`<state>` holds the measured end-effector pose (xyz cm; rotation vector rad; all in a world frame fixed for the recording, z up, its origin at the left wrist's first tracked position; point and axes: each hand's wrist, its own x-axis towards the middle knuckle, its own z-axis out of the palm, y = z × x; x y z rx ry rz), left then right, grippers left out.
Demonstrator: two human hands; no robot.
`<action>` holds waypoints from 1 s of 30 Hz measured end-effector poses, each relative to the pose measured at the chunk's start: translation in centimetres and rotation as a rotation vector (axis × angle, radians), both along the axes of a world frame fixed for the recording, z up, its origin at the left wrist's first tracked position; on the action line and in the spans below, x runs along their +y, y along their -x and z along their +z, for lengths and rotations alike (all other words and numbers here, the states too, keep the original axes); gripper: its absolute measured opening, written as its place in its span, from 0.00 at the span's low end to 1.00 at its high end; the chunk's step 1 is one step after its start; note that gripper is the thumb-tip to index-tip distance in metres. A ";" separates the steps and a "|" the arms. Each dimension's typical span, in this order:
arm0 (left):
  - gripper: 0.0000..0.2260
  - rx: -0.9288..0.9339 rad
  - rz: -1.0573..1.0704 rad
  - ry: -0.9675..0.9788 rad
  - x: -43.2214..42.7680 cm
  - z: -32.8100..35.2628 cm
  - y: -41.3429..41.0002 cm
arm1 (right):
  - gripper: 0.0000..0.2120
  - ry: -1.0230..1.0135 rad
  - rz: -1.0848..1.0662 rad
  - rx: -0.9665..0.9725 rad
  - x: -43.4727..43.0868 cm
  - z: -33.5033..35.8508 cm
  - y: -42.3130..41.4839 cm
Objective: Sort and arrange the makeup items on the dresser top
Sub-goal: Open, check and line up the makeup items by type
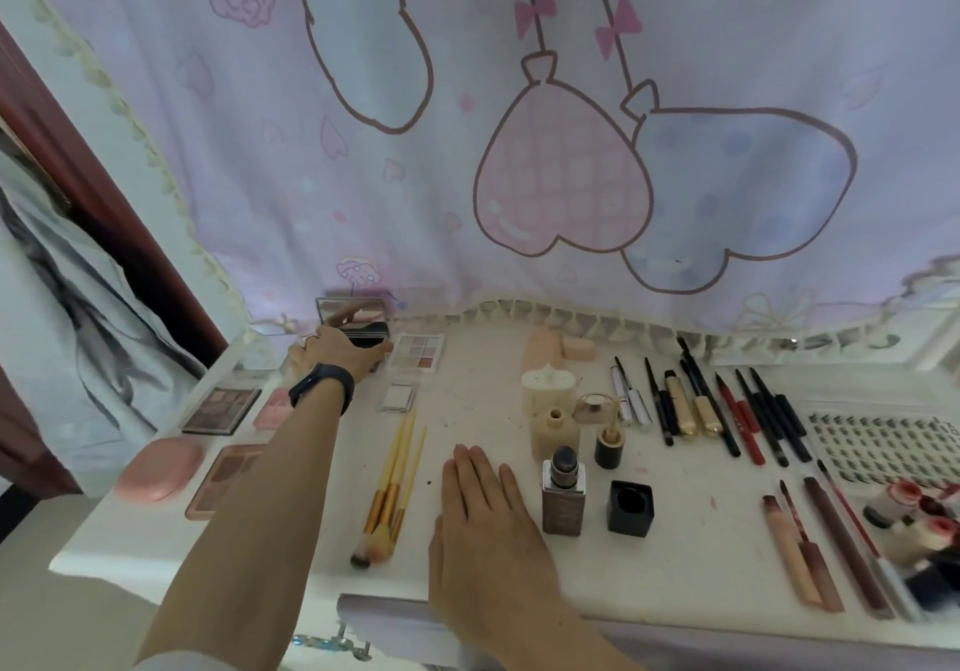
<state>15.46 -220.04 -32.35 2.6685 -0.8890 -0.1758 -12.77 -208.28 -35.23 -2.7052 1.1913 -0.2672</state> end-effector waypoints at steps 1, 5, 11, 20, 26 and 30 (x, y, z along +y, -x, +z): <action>0.41 -0.006 -0.004 -0.005 0.0 0.0 0.0 | 0.29 0.004 0.000 0.001 0.0 0.0 0.0; 0.34 0.022 -0.065 0.064 0.7 0.0 0.1 | 0.28 0.045 -0.019 0.001 0.0 -0.1 0.0; 0.24 -0.051 -0.052 0.138 4.9 1.4 -0.9 | 0.28 0.060 0.002 0.004 0.1 -0.1 0.1; 0.15 -0.148 -0.189 -0.223 11.4 1.1 -1.2 | 0.34 -0.041 0.065 0.012 -0.7 -1.5 -0.5; 0.06 -0.105 -0.125 -0.095 12.0 0.3 -1.0 | 0.33 -0.056 0.053 -0.006 -0.7 -1.6 -0.6; 0.09 -0.071 -0.079 0.052 12.2 0.4 -0.8 | 0.32 -0.073 0.056 -0.009 -0.8 -1.4 -0.7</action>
